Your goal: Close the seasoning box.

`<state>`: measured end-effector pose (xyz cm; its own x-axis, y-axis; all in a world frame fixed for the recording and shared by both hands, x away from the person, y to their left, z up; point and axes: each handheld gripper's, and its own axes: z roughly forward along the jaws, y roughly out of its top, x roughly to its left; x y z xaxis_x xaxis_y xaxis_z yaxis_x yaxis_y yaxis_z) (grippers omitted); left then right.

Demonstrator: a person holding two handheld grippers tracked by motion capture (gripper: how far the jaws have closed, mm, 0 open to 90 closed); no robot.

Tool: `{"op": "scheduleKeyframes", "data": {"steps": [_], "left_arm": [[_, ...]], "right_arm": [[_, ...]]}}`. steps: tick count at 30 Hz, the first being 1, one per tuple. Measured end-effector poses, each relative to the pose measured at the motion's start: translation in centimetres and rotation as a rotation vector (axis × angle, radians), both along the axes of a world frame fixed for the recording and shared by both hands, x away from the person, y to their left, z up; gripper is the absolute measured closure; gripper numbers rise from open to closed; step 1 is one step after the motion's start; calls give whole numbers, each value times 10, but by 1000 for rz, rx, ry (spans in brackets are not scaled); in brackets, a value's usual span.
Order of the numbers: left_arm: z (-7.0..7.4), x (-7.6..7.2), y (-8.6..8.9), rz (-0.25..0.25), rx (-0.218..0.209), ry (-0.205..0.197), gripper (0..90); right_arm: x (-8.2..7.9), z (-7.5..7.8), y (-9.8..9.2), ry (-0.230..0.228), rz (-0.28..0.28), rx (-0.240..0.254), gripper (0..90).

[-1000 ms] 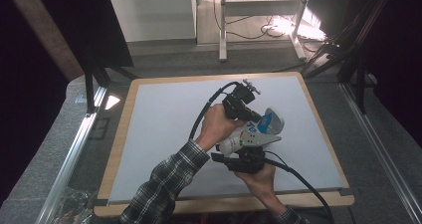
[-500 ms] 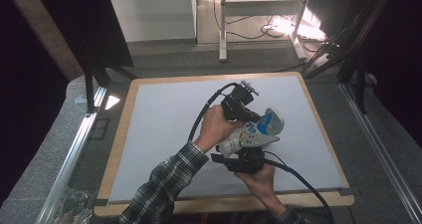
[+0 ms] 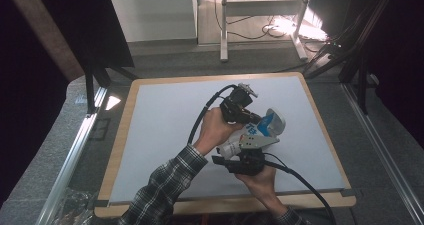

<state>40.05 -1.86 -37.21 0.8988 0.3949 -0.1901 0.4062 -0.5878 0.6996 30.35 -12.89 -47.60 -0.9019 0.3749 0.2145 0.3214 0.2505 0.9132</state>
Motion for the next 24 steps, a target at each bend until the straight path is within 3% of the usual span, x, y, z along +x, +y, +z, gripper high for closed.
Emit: {"op": "scheduleKeyframes", "data": {"steps": [24], "left_arm": [[-4,-5,7,-10,-64,-1,892]], "right_arm": [[2,-11,-1,2,-14,-32,596]]}}
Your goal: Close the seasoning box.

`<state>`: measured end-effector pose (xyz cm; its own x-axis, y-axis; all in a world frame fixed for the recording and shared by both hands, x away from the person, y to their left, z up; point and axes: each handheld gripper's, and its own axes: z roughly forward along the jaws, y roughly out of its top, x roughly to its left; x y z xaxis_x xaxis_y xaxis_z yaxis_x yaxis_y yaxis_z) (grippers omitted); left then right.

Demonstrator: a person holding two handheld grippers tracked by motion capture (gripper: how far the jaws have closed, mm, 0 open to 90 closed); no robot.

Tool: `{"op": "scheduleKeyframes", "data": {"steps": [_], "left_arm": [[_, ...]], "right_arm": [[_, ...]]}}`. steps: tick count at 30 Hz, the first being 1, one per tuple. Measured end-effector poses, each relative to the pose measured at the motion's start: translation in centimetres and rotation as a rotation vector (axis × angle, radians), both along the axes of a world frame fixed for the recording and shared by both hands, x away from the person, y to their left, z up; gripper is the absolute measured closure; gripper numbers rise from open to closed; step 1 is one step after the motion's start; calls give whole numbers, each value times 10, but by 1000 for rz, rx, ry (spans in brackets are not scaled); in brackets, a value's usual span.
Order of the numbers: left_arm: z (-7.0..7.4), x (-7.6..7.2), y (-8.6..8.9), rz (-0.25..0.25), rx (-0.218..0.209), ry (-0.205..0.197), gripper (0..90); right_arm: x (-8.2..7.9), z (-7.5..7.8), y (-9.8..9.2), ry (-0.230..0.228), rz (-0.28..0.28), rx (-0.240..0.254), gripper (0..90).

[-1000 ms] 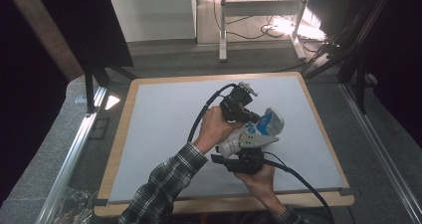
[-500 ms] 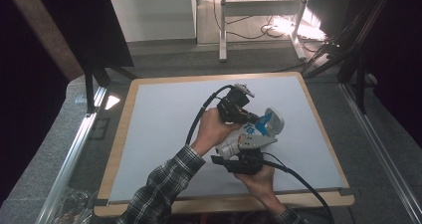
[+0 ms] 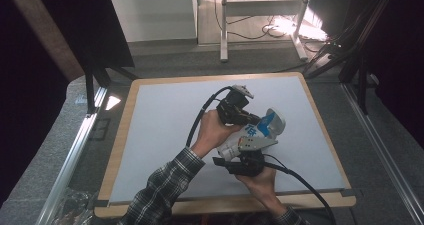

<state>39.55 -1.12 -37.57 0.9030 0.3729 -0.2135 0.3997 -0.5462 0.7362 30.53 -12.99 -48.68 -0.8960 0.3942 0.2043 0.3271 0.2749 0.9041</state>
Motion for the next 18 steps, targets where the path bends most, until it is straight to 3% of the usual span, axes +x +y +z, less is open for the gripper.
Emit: {"op": "scheduleKeyframes", "data": {"steps": [18], "left_arm": [[1,-5,9,15,-31,-5,891]], "right_arm": [[-1,-7,0,-23,-19,-25,595]]}}
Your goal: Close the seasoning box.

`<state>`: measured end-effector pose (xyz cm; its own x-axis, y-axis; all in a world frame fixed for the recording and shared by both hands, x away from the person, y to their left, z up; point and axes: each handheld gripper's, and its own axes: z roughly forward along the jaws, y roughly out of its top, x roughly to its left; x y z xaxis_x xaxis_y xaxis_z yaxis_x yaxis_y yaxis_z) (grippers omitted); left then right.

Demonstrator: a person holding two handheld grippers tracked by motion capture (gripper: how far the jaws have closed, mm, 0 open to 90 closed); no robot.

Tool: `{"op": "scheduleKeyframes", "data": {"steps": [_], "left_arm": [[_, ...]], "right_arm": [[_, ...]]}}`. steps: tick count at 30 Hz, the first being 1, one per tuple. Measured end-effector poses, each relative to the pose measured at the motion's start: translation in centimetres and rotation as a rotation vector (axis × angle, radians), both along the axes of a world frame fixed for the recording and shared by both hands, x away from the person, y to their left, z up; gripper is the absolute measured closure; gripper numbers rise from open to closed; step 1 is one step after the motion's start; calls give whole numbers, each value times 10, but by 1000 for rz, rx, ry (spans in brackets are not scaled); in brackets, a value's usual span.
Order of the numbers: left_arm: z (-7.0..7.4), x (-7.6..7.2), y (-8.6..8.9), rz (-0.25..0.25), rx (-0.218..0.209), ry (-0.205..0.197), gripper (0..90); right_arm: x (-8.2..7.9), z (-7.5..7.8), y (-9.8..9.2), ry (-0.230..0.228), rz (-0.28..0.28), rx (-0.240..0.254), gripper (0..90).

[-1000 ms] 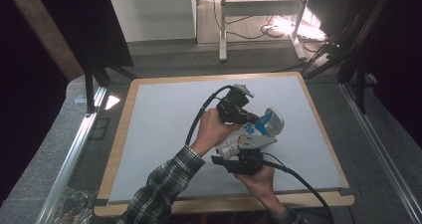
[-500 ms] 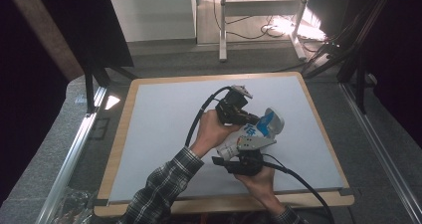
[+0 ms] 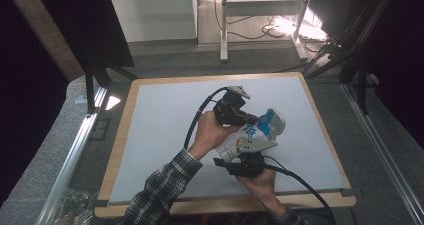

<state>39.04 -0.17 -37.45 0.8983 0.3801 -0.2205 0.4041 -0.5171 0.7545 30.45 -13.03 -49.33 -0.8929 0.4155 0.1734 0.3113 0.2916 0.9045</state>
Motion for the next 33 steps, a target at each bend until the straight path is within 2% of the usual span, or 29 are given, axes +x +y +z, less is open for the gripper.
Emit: {"op": "scheduleKeyframes", "data": {"steps": [17,33], "left_arm": [[2,-6,14,-4,-4,9,892],[3,-11,33,20,-2,15,893]], "right_arm": [[1,-9,-1,-26,-26,-59,595],[2,-17,-2,-35,-28,-76,595]]}}
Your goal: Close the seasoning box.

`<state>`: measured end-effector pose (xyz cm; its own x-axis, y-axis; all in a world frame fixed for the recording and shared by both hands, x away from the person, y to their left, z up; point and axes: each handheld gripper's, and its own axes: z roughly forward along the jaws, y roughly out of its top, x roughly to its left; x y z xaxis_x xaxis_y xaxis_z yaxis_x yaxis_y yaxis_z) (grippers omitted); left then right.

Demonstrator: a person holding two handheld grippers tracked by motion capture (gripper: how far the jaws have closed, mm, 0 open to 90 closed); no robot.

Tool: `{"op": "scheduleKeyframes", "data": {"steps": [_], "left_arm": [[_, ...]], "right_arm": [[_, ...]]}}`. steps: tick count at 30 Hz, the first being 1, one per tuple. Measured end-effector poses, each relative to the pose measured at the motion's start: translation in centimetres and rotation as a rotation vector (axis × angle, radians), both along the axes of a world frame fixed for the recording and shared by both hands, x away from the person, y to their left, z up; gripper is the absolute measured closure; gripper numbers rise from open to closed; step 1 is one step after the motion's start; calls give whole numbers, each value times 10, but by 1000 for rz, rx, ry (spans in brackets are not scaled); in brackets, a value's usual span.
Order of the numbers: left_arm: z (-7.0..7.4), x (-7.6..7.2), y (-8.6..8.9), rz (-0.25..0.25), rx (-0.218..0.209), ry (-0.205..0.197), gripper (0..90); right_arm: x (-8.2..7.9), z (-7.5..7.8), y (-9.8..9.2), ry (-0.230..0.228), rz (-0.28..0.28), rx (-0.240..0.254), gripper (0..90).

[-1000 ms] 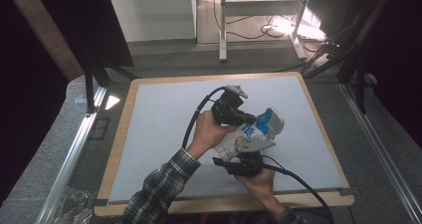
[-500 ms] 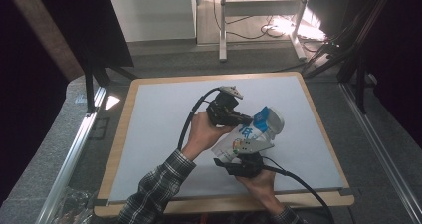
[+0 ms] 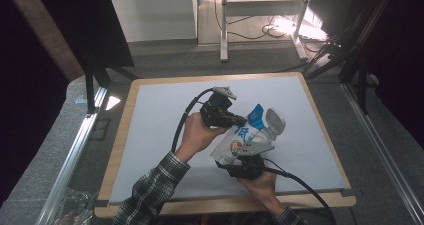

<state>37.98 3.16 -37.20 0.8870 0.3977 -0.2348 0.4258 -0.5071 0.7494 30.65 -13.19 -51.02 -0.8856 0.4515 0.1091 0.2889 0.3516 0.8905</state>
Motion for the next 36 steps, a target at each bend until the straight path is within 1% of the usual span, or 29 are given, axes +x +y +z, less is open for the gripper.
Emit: {"op": "scheduleKeyframes", "data": {"steps": [3,5,7,8,12,18,20,23,27,28,36], "left_arm": [[0,-1,4,0,-15,9,893],[1,-2,7,-1,-18,11,893],[1,-2,10,-5,-15,9,893],[1,-2,11,-6,-17,10,893],[2,-4,17,-10,-21,16,893],[3,-8,24,-12,-17,20,892],[3,-9,27,-16,-16,20,892],[3,-10,30,-15,-13,21,892],[3,-13,35,0,-18,30,892],[3,-13,37,-7,-9,26,893],[1,-14,46,15,-12,24,896]], "right_arm": [[1,-1,-1,-4,-2,-5,595],[1,-2,-1,6,-6,-6,595],[1,-3,-2,12,-11,-8,595],[1,-3,-2,5,-12,-12,595],[2,-5,-2,4,-17,-18,595],[3,-8,-3,-5,-24,-37,594],[2,-8,-3,1,-28,-35,594],[4,-10,-3,-5,-31,-41,594],[4,-11,-4,2,-35,-49,594],[4,-11,-4,-2,-37,-50,594],[8,-13,-6,1,-49,-56,589]]}}
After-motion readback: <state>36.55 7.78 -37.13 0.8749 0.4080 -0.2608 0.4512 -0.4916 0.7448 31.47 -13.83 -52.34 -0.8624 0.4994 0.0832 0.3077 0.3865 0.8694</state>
